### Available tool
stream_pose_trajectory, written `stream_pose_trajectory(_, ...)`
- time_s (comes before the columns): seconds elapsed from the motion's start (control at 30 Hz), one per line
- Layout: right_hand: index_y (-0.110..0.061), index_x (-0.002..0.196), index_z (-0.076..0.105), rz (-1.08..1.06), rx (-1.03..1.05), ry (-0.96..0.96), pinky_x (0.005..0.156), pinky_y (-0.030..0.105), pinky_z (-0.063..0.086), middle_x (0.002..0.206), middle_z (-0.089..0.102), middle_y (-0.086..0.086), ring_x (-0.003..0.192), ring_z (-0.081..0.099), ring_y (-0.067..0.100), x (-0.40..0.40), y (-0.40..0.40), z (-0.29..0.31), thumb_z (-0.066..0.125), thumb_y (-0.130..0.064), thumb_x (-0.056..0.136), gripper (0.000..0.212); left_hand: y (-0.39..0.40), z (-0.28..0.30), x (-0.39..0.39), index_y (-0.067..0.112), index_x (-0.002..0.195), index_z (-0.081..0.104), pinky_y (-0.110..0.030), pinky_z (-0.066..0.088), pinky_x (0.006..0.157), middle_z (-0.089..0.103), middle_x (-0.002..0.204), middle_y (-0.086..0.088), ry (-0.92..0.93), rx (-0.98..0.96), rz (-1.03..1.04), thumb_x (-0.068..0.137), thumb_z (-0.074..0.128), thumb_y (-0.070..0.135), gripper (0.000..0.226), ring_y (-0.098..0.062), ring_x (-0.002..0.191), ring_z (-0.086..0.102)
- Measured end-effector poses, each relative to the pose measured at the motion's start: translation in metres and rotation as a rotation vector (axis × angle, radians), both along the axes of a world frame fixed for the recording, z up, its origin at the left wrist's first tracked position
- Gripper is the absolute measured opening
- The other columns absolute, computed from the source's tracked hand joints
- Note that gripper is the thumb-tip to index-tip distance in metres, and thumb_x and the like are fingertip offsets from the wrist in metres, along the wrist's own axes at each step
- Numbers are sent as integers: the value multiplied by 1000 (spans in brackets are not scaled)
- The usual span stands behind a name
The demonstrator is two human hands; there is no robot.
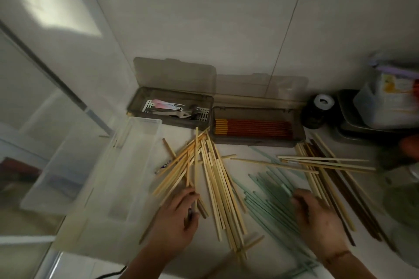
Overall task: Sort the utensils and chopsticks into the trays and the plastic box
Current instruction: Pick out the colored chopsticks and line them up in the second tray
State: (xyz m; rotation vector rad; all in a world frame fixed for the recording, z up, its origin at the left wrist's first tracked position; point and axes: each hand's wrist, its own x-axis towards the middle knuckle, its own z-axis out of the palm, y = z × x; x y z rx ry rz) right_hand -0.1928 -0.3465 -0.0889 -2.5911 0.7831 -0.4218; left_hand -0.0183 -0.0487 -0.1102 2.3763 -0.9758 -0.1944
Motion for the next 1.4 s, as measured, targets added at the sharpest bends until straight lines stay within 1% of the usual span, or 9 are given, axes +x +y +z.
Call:
stream_pose_trajectory(0.17,-33,102,58,-4,213,-48,47,17,43,76,65,-8,55,58,5,23,-6,18,59,-14,90,22,-1,6,-10,30,117,62,-28,49,91,48,133,16,-53,11,-79,84,57,29,34,-7,115,52)
stream_pose_trajectory(0.33,-36,110,56,96,326,-160,78,0,40,101,63,-14,92,57,-8,60,-25,39,54,-5,91,36,0,10,-13,28,115,65,-22,49,88,51,130,10,10,-62,-29,66,70,5,53,-6,109,56)
stream_pose_trajectory(0.5,-28,94,64,192,220,-241,78,23,48,92,64,-7,85,62,6,130,-54,69,64,-2,85,27,-2,6,-13,18,107,72,-26,54,82,58,123,0,13,-176,79,57,69,-9,57,-12,100,64)
stream_pose_trajectory(0.67,-14,100,70,325,180,143,84,17,38,103,68,3,95,59,15,205,-67,73,57,3,87,24,-7,6,-10,16,103,72,-9,42,89,58,118,-1,-17,-214,114,55,69,-17,58,-1,109,54)
stream_pose_trajectory(0.83,-16,102,70,498,245,412,95,23,43,111,66,3,105,59,15,234,-58,48,54,1,90,27,-8,12,-7,24,102,70,-15,47,84,56,119,4,-20,-215,109,64,60,-5,49,-4,101,58)
stream_pose_trajectory(0.93,-23,98,69,501,311,410,85,21,42,100,65,-6,99,60,11,236,-55,38,54,-19,95,15,-9,12,-8,23,102,69,-12,42,92,55,119,8,-10,-216,100,63,63,-10,52,1,109,54)
stream_pose_trajectory(1.03,-25,97,67,482,359,363,80,20,39,95,63,-9,97,59,11,229,-57,33,54,-28,96,14,-8,10,-7,16,99,72,-25,49,88,57,118,3,27,-264,168,72,65,-9,38,-6,109,57)
stream_pose_trajectory(1.23,-22,93,67,554,-41,-46,67,27,45,84,62,-7,83,52,13,190,-21,48,54,-25,91,13,-9,5,-4,27,93,61,-27,50,84,51,119,11,5,-425,268,89,56,18,11,-12,111,57)
stream_pose_trajectory(1.4,-28,78,63,671,-26,60,59,22,47,71,60,-13,67,56,9,131,22,38,49,-33,84,16,-5,-2,-2,24,92,61,-25,48,87,50,122,9,-51,-369,227,87,55,15,11,-11,113,55)
